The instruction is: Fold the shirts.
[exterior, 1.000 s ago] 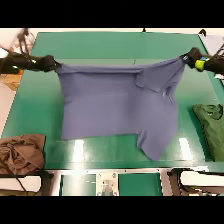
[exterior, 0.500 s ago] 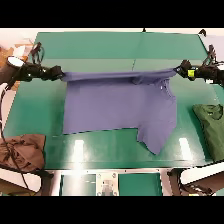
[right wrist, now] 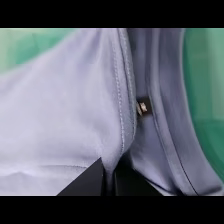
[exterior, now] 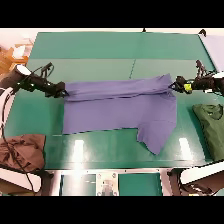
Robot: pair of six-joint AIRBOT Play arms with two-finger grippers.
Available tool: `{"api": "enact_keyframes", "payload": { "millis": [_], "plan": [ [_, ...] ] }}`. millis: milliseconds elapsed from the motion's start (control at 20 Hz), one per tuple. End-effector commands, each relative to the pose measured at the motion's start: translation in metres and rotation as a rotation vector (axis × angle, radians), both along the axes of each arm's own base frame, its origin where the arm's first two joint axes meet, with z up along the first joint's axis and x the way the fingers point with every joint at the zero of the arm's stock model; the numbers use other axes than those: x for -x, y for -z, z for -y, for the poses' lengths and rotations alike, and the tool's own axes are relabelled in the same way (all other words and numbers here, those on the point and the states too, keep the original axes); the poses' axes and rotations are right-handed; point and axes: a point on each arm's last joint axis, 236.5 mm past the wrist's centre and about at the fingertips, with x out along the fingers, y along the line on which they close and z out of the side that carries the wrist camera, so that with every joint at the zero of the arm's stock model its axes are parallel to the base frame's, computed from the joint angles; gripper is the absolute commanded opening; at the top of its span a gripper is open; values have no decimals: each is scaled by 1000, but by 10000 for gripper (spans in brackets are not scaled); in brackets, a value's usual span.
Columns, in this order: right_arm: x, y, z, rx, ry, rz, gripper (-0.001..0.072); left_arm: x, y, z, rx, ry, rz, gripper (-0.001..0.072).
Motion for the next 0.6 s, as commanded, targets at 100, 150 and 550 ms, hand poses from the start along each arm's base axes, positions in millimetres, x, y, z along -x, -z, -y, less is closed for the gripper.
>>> {"api": "enact_keyframes", "payload": {
  "millis": [100, 150, 550],
  "plan": [
    [18, 18, -1, 16, -27, -63, 18, 16, 10, 5, 10, -9, -73, 26],
    [19, 19, -1, 15, -27, -66, 18, 17, 9, 5, 14, -19, -86, 27],
    [28, -12, 7, -16, -31, -67, 294, 23, -12, -16, 51, -104, -178, 435]
  ]
}}
